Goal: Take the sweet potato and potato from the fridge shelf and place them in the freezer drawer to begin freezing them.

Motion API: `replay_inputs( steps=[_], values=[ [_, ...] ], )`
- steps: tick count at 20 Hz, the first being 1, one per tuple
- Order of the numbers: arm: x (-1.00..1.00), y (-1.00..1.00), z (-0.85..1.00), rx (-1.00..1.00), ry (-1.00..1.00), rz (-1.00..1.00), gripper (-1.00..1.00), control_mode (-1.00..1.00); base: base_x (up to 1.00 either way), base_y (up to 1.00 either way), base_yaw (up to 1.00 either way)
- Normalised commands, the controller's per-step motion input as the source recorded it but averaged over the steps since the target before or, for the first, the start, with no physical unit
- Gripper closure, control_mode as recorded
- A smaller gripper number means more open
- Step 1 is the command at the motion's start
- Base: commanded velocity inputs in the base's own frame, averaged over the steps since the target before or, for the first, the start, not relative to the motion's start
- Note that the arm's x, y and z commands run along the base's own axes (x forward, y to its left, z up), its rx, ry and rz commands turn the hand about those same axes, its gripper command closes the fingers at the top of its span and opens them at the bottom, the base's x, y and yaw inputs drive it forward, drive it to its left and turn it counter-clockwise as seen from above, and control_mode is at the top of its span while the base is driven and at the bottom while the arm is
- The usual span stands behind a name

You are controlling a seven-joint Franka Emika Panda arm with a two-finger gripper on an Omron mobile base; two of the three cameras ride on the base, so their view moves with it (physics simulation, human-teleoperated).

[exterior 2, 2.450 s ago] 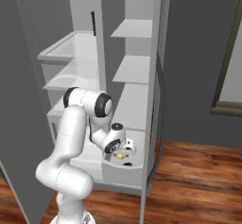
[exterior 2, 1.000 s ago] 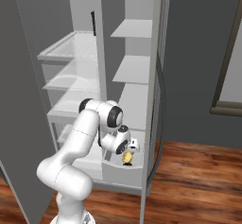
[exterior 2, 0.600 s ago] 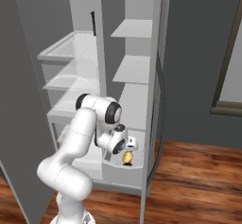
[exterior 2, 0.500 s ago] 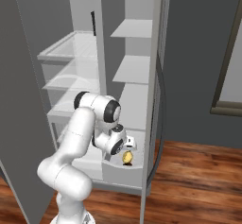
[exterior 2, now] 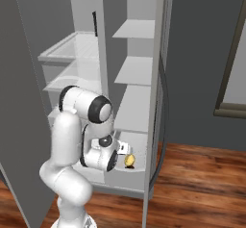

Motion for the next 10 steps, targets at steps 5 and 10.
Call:
replay_inputs(
  steps=[5,10],
  values=[
    [-0.97,0.0,1.0,0.0,-0.3,-0.03,-1.0,-1.0,0.0,0.0,0.0],
    [-0.86,0.0,1.0,0.0,-0.19,-0.04,-1.0,-1.0,0.0,0.0,0.0]
  ],
)
